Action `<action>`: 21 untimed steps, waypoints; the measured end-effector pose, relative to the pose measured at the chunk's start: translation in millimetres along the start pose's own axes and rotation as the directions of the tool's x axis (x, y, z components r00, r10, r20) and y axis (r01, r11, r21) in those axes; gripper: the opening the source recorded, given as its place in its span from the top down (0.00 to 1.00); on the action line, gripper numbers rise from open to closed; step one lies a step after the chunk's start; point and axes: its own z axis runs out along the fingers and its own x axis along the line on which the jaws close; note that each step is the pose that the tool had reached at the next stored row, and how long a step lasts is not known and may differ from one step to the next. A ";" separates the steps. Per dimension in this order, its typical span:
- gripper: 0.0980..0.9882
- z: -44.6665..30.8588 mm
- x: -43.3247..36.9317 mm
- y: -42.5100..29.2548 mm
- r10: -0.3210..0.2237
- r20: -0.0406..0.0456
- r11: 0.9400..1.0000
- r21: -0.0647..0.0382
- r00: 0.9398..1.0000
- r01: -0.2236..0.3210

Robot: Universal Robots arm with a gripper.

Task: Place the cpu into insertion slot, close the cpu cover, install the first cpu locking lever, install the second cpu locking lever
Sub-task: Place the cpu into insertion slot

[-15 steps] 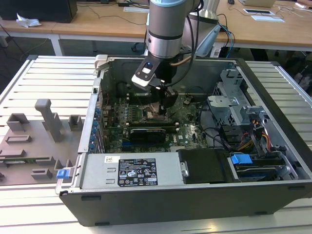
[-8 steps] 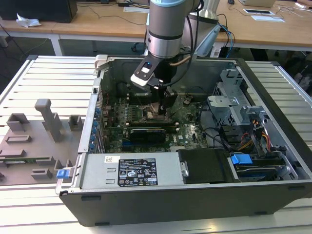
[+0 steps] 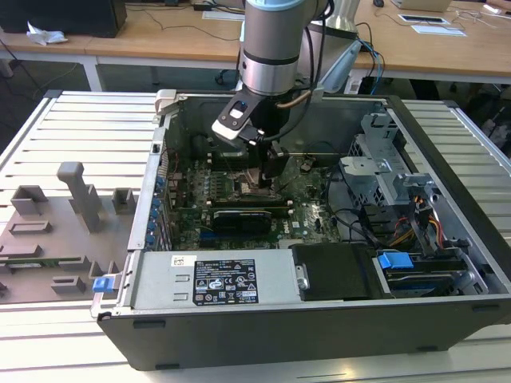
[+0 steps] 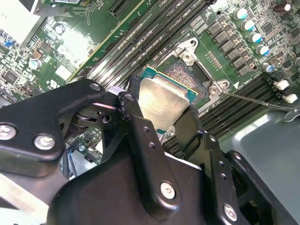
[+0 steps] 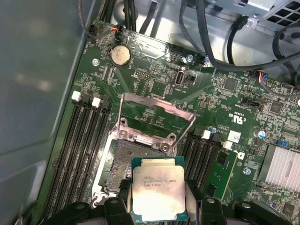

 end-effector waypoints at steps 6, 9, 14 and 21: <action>0.50 0.0 0.0 0.0 0.030 0.004 1.000 0.002 1.000 -0.030; 0.50 0.1 0.0 0.0 0.047 0.006 0.999 0.004 0.999 -0.047; 0.50 0.1 0.0 0.0 0.069 0.010 0.998 0.005 0.998 -0.069; 0.50 0.2 0.0 0.0 0.091 0.012 0.996 0.007 0.996 -0.091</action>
